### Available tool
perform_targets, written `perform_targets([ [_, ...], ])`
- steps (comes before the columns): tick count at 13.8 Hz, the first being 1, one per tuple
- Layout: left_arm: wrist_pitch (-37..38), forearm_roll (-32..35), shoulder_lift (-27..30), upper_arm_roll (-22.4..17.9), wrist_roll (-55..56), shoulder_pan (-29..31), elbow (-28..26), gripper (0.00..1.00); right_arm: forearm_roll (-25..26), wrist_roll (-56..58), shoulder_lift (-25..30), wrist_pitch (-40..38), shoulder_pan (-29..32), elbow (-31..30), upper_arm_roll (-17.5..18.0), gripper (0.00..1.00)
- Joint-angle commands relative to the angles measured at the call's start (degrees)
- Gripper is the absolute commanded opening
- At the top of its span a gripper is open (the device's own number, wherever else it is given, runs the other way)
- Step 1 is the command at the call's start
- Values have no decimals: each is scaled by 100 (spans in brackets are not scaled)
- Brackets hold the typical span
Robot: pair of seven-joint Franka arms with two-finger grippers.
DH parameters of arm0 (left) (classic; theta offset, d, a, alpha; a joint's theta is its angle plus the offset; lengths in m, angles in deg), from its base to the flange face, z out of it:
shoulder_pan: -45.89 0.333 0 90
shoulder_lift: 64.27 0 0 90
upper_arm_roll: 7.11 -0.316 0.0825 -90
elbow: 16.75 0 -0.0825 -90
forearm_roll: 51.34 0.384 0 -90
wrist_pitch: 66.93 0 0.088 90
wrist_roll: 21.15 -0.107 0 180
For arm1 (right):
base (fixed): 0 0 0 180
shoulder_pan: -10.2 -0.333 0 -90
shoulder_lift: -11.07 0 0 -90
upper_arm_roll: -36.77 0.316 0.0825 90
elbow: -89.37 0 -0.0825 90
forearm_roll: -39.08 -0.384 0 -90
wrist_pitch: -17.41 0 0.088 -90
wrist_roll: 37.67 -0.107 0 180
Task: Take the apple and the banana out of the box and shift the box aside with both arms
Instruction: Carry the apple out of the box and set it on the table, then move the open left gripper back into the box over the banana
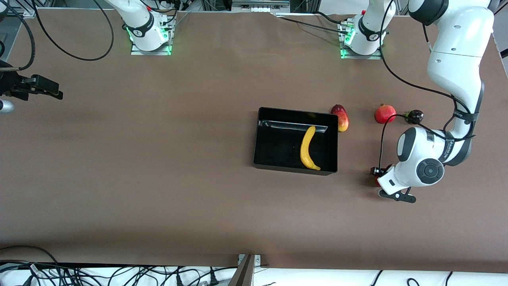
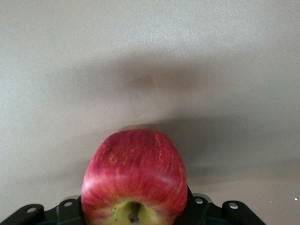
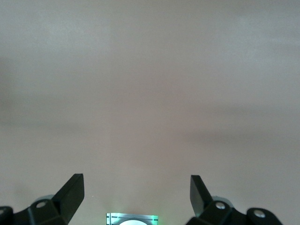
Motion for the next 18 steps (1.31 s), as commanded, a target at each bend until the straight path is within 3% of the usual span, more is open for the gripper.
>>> perform_targets([
  [1, -279, 176, -189, -102, -7, -27, 31, 32, -51, -57, -22, -57, 16, 85, -7, 100],
  [2, -244, 176, -146, -102, -25, -36, 30, 55, -51, -57, -22, -57, 16, 85, -7, 100],
  [3, -227, 176, -102, -102, 10, -44, 4, 100, -51, -66, -22, -57, 16, 85, -7, 100],
  [6, 499, 54, 485, -40, 291, -193, 4, 100, -51, -57, -22, -57, 16, 85, -7, 100],
  [11, 1521, -1245, 1506, 12, 466, -904, -5, 100, -51, -57, -22, -57, 16, 85, -7, 100],
  [14, 1532, -1511, 1569, 134, 1133, -1432, -75, 100, -51, -57, -22, -57, 16, 85, -7, 100],
  [18, 717, -1529, 1323, 443, 1801, -1802, -504, 100, -51, -57, -22, -57, 16, 85, -7, 100],
])
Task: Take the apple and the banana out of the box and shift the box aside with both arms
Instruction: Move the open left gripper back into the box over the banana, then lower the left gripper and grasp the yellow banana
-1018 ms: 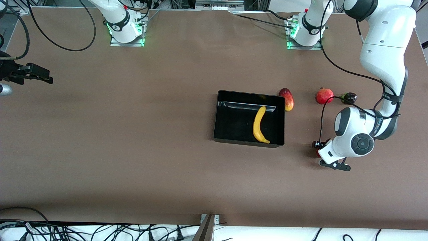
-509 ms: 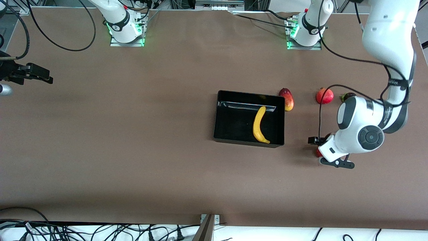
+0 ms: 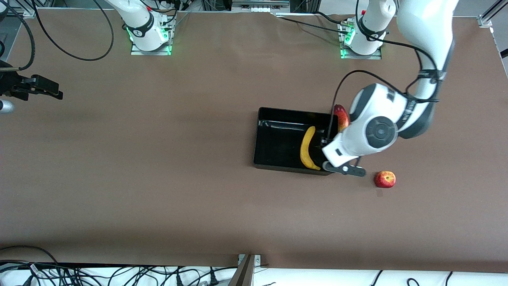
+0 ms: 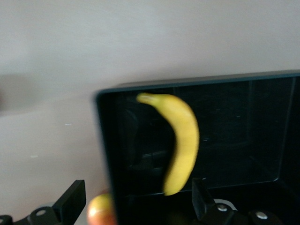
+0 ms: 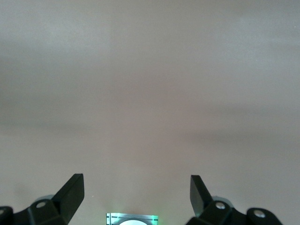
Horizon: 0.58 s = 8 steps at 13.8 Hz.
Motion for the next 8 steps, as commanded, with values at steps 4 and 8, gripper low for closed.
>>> perform_targets([
  [4, -1356, 26, -180, 76, 565, -206, -1025, 100, -51, -57, -21, -57, 15, 85, -6, 100],
  [8, -2145, 246, -347, 76, 881, -242, -1473, 100, -51, -57, -21, -57, 15, 85, -6, 100],
])
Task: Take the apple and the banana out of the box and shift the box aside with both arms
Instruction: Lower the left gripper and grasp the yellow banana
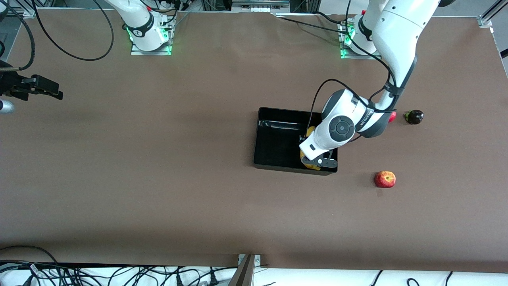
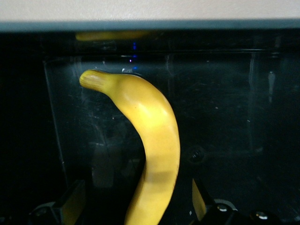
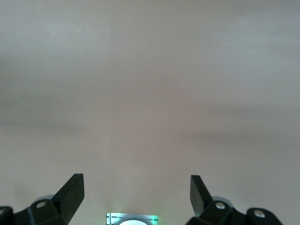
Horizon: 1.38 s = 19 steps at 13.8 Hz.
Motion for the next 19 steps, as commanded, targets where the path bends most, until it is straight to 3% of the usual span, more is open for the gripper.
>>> perform_targets([
  [1, -552, 142, 4, 6, 196, -16, -349, 100, -51, -57, -21, -57, 15, 85, -6, 100],
  [7, -983, 142, -233, 6, 564, -25, -385, 98, -51, -57, -21, -66, 23, 85, -6, 100],
  [10, -1168, 142, -313, -3, 653, -25, -394, 27, -51, -57, -21, -66, 23, 85, -6, 100],
  [12, -1169, 142, -304, -3, 757, -25, -394, 0, -51, -57, -21, -75, 15, 85, -6, 100],
  [19, -274, 81, 73, 76, 1127, -16, -52, 0, -51, -57, -21, -92, 24, 85, -6, 100],
])
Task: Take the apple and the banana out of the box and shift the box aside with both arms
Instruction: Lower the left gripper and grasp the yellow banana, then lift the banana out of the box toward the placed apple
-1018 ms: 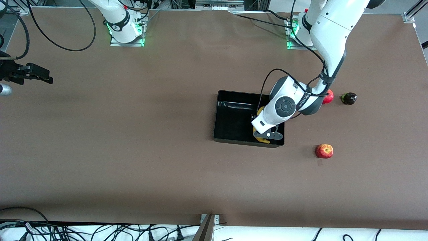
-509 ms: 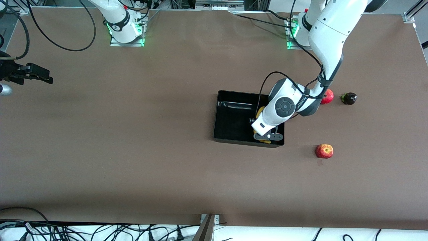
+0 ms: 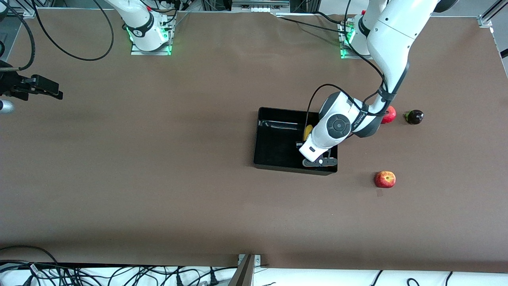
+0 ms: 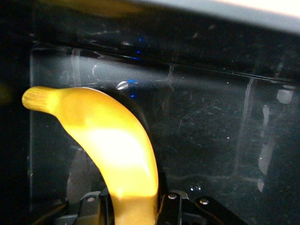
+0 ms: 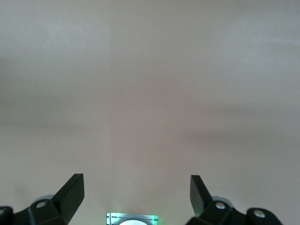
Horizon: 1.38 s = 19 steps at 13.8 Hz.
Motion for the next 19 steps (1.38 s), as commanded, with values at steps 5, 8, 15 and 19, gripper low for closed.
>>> perform_targets([
  [5, 2061, -110, 464, 74, 111, 26, 1049, 0, -51, -57, -22, -90, 23, 85, -6, 100],
  [8, 3002, -137, 622, 74, -133, 192, 1516, 0, -59, -14, -22, -99, 23, 85, -6, 100],
  [15, 4245, 55, 526, 83, -2382, 1474, 2080, 0, -278, -66, -250, -20, -275, 85, 151, 100],
  [19, 4183, 776, 342, 48, -3744, 2300, 2123, 0, -367, -75, -513, 367, -933, 146, 196, 100],
])
